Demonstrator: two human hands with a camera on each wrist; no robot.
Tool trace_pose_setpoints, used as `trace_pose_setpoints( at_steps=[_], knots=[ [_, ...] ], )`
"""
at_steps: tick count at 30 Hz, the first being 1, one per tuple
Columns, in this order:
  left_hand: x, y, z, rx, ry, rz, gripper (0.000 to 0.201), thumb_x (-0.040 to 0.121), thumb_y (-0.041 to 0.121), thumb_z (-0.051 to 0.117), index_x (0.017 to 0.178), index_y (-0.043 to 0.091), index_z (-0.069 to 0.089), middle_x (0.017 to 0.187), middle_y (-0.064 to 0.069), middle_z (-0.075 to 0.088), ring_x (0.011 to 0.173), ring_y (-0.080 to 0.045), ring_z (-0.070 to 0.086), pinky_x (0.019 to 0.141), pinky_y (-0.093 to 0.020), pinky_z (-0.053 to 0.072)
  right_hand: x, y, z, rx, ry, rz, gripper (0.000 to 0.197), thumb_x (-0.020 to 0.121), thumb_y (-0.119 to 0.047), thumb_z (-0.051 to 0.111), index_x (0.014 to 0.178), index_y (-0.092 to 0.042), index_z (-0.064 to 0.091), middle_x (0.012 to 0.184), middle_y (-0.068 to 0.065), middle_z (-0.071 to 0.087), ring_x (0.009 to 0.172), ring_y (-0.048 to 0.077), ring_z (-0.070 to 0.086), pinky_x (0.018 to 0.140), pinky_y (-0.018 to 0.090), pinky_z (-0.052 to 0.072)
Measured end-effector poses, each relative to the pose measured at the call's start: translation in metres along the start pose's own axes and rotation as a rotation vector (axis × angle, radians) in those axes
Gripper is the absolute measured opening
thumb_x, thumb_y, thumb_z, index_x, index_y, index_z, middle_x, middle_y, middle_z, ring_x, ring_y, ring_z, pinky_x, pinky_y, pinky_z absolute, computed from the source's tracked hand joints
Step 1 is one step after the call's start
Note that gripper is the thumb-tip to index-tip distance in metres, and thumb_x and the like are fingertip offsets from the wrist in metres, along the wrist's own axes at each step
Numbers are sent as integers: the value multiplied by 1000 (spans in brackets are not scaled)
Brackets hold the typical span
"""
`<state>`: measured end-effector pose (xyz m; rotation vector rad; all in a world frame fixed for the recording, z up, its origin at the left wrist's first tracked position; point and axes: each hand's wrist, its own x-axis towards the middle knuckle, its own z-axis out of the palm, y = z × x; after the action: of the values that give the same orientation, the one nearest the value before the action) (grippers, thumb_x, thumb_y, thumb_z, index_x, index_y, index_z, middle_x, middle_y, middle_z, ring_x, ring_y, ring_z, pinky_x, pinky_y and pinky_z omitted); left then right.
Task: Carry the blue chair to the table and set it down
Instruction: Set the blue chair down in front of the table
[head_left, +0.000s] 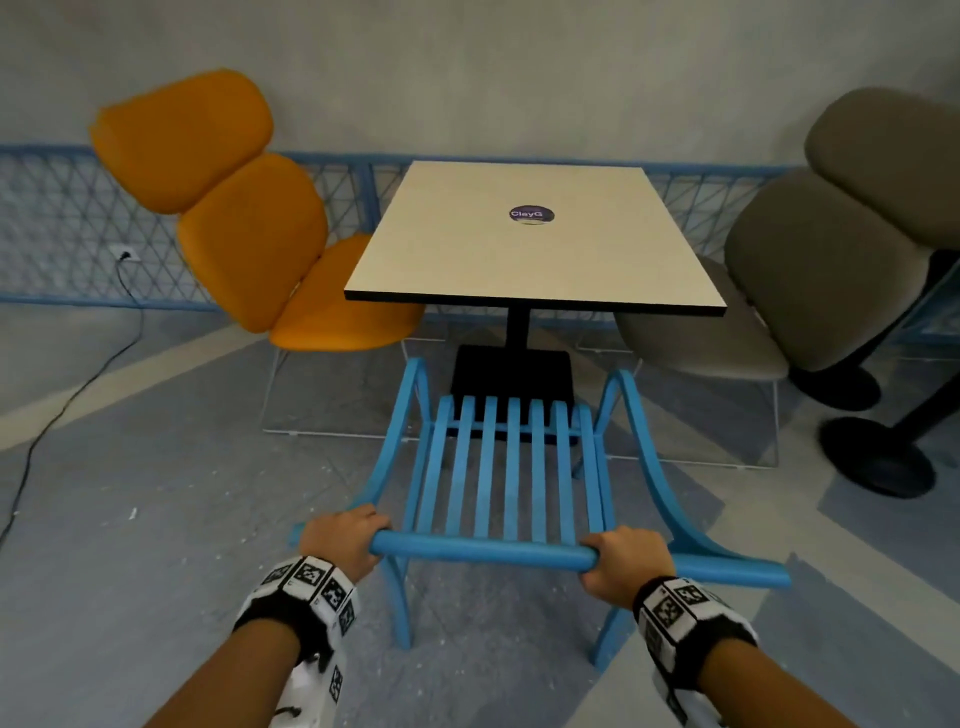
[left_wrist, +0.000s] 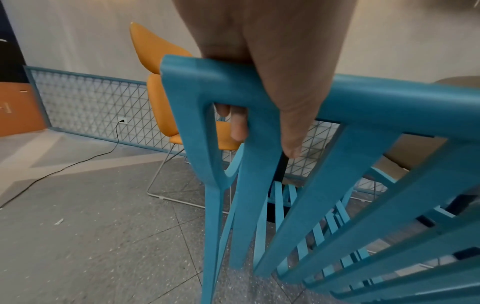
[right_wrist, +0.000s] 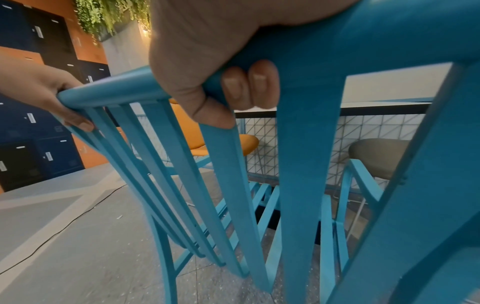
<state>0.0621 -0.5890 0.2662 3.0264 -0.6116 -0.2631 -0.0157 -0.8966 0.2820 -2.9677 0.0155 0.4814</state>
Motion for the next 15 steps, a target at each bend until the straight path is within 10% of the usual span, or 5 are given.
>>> trace_pose_setpoints(
  at_steps=[4,9,15],
  knots=[
    [32,2,-4,35,-82,17,19,82,28,59,100,23,61,110,-1,66,100,-26,64,88,-36,47,23,18,2,13,245,-36,16,44,-28,65,60,-30,67,43,-3,64,39,13,59,55,38,60],
    [67,-3,-3,57,-32,-49,17,80,25,59,98,24,58,109,3,66,102,-22,62,93,-35,38,38,52,8,56,227,213,48,24,-32,91,66,-20,70,55,4,62,48,28,62,48,40,55],
    [70,-4,-8,23,9,-56,28,50,21,83,70,20,62,69,-2,73,66,-25,69,67,-39,51,31,64,-10,84,122,277,45,74,-59,59,52,-33,29,74,-3,53,95,24,57,84,35,41]
  ],
)
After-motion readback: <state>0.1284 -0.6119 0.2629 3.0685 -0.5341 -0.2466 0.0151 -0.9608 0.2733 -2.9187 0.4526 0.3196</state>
